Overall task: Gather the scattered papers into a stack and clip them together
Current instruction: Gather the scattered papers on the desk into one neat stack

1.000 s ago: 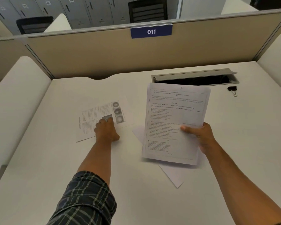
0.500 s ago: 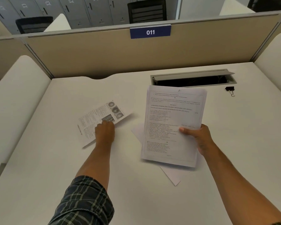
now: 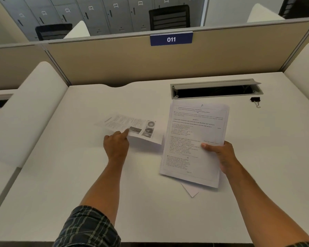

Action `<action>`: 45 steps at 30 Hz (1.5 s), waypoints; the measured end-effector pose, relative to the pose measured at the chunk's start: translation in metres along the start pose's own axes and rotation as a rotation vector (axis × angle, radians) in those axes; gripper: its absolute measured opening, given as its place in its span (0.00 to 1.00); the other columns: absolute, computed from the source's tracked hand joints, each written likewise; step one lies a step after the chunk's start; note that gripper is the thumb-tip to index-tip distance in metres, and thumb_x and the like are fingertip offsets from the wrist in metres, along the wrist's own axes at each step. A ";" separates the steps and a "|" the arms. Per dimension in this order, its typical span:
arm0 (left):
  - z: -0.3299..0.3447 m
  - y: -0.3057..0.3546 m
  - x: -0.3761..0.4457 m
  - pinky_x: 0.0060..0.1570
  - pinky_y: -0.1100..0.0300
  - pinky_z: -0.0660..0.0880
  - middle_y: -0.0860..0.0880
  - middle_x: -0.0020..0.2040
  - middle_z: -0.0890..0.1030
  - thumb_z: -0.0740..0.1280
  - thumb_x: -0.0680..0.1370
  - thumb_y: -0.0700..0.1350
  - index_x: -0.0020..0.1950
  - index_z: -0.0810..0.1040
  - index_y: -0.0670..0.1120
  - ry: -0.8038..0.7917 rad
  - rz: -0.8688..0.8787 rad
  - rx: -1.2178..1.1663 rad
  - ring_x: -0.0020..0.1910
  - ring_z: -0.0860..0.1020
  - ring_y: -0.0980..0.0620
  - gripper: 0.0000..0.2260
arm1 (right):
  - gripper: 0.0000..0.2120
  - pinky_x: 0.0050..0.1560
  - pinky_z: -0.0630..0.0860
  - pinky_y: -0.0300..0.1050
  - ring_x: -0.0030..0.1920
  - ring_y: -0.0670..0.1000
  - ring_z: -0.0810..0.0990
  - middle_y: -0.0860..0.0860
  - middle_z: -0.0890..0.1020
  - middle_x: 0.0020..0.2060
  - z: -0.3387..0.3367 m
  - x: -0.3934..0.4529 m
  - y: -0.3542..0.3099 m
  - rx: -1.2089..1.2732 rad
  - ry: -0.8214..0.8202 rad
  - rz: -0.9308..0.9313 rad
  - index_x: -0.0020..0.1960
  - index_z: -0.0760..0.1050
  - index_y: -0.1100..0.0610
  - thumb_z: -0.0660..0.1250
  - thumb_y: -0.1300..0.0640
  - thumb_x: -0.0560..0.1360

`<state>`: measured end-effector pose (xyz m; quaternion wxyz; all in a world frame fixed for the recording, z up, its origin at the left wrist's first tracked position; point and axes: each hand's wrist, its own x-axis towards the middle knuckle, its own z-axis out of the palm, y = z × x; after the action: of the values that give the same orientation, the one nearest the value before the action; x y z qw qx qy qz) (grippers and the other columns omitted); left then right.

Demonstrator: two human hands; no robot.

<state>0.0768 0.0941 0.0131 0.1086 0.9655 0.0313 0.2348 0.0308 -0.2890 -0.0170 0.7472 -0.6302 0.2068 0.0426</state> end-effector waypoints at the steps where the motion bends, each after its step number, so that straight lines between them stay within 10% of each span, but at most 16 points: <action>1: -0.002 0.000 -0.004 0.31 0.54 0.69 0.41 0.24 0.75 0.74 0.67 0.25 0.48 0.90 0.45 0.002 -0.022 -0.013 0.19 0.70 0.43 0.18 | 0.29 0.52 0.86 0.64 0.49 0.62 0.89 0.55 0.89 0.52 -0.002 -0.002 0.002 0.010 0.002 0.004 0.61 0.83 0.59 0.86 0.60 0.63; 6: -0.020 0.003 -0.012 0.32 0.56 0.69 0.42 0.24 0.76 0.81 0.69 0.37 0.37 0.88 0.43 0.034 -0.053 0.051 0.18 0.71 0.43 0.04 | 0.31 0.51 0.86 0.59 0.51 0.61 0.89 0.55 0.89 0.53 -0.007 -0.010 0.005 0.035 0.016 -0.001 0.61 0.84 0.59 0.86 0.60 0.60; 10: -0.039 0.019 -0.002 0.27 0.57 0.69 0.43 0.33 0.74 0.77 0.71 0.39 0.29 0.79 0.41 0.091 -0.018 0.012 0.22 0.70 0.43 0.13 | 0.24 0.45 0.87 0.54 0.48 0.58 0.90 0.53 0.90 0.50 -0.003 -0.014 0.003 0.005 0.033 -0.033 0.58 0.84 0.57 0.85 0.62 0.63; 22: -0.055 0.168 -0.033 0.37 0.54 0.81 0.43 0.56 0.84 0.71 0.76 0.42 0.40 0.83 0.39 -0.151 0.373 -0.392 0.43 0.83 0.42 0.08 | 0.27 0.46 0.86 0.48 0.48 0.53 0.89 0.50 0.90 0.51 0.059 -0.034 -0.011 -0.064 -0.172 -0.081 0.62 0.83 0.50 0.82 0.52 0.63; 30: -0.058 0.174 -0.038 0.60 0.45 0.77 0.47 0.61 0.82 0.57 0.84 0.56 0.58 0.79 0.47 -0.545 0.412 -0.447 0.55 0.80 0.46 0.16 | 0.11 0.36 0.81 0.38 0.37 0.46 0.87 0.48 0.88 0.37 0.073 -0.045 -0.019 0.018 -0.248 -0.016 0.44 0.85 0.50 0.67 0.57 0.82; 32: -0.053 0.160 -0.035 0.73 0.42 0.70 0.45 0.75 0.74 0.63 0.83 0.50 0.68 0.75 0.48 -0.401 0.422 -0.390 0.70 0.74 0.44 0.14 | 0.15 0.33 0.79 0.39 0.32 0.46 0.85 0.48 0.86 0.34 0.069 -0.047 -0.020 0.065 -0.284 0.018 0.39 0.86 0.49 0.68 0.60 0.81; 35: -0.050 0.127 -0.028 0.79 0.47 0.53 0.46 0.85 0.56 0.72 0.76 0.63 0.81 0.61 0.52 -0.181 0.055 -0.329 0.84 0.54 0.45 0.39 | 0.09 0.34 0.80 0.44 0.33 0.50 0.85 0.52 0.86 0.35 0.068 -0.047 -0.023 0.109 -0.343 0.041 0.40 0.87 0.50 0.70 0.56 0.76; 38: -0.055 0.092 -0.015 0.76 0.41 0.67 0.42 0.80 0.68 0.78 0.62 0.73 0.80 0.64 0.48 -0.531 -0.484 -0.816 0.77 0.70 0.41 0.54 | 0.13 0.28 0.76 0.41 0.27 0.47 0.80 0.50 0.81 0.28 0.065 -0.045 -0.025 0.128 -0.362 0.080 0.30 0.83 0.49 0.70 0.56 0.73; 41: -0.052 0.067 -0.022 0.65 0.37 0.78 0.40 0.66 0.83 0.81 0.70 0.56 0.70 0.79 0.43 -0.954 -0.529 -1.359 0.64 0.82 0.37 0.33 | 0.17 0.26 0.72 0.40 0.23 0.45 0.75 0.48 0.77 0.25 0.065 -0.046 -0.033 0.079 -0.345 0.110 0.25 0.78 0.47 0.69 0.57 0.71; 45: -0.043 0.057 -0.037 0.57 0.40 0.82 0.39 0.60 0.86 0.78 0.75 0.45 0.66 0.80 0.40 -0.777 -0.583 -1.416 0.59 0.85 0.35 0.22 | 0.13 0.32 0.78 0.41 0.31 0.49 0.83 0.54 0.83 0.36 0.064 -0.045 -0.034 0.090 -0.371 0.093 0.36 0.85 0.49 0.70 0.47 0.77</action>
<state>0.0249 0.0426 0.0473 0.7445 0.6356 0.0848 -0.1858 0.0169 -0.2260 0.0384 0.7972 -0.5671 0.0964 0.1831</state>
